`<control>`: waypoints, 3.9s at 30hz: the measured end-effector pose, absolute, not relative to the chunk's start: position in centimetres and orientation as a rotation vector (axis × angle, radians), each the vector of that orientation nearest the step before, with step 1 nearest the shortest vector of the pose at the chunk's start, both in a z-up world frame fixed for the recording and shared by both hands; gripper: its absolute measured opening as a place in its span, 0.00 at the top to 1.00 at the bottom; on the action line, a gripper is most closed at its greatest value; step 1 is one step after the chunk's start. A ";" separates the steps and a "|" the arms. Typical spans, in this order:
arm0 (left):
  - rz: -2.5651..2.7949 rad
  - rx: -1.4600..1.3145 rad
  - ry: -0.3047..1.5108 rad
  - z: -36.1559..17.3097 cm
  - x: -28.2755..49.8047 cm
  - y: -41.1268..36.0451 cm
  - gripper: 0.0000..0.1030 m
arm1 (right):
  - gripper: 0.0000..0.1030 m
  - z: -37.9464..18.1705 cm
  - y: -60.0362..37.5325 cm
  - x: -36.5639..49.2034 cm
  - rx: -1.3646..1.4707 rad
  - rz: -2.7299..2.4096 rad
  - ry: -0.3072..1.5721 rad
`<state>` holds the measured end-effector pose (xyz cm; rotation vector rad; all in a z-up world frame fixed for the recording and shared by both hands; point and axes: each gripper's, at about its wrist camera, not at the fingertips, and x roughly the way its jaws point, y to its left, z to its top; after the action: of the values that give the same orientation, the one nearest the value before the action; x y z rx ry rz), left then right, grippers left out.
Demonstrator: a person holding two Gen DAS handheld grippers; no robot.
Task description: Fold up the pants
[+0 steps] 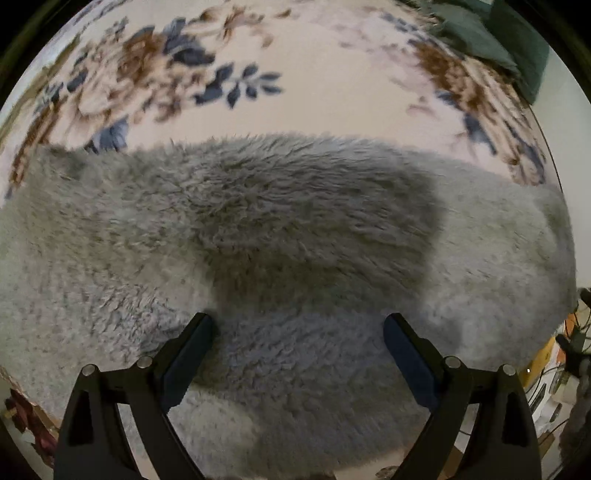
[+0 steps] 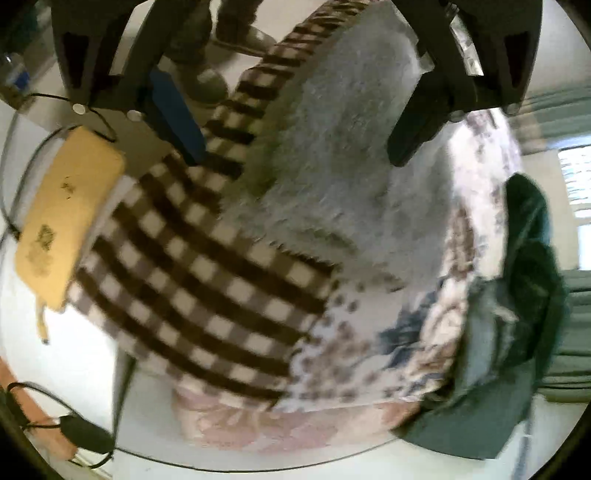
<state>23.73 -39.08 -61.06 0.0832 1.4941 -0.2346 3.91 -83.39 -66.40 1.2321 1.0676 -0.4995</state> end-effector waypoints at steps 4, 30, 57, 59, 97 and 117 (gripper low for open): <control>-0.232 0.034 1.507 -62.8 24.7 -38.4 0.06 | 0.02 -68.7 -81.9 3.6 1.293 -0.434 1.045; -0.107 0.027 1.549 -65.0 26.0 -41.2 0.00 | 0.19 -75.2 -82.6 10.0 1.514 -0.002 0.640; 0.014 -0.336 1.393 -51.5 23.0 -13.5 0.00 | 0.77 -56.6 -49.7 21.0 1.040 0.153 0.833; 0.041 -0.337 1.385 -51.5 22.5 -10.2 0.00 | 0.77 -57.9 -45.0 22.2 0.996 0.182 0.888; -0.354 -0.221 1.362 -54.3 31.9 -14.6 0.93 | 0.05 -59.7 -45.8 25.3 0.553 -0.179 1.362; -0.200 -0.444 1.458 -57.8 34.2 -10.2 0.79 | 0.79 -63.7 -48.9 34.7 0.574 -0.028 1.419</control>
<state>34.20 -10.15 -57.78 -0.4443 1.4581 -0.1996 34.69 -48.95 -63.72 0.5742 1.4192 -0.0278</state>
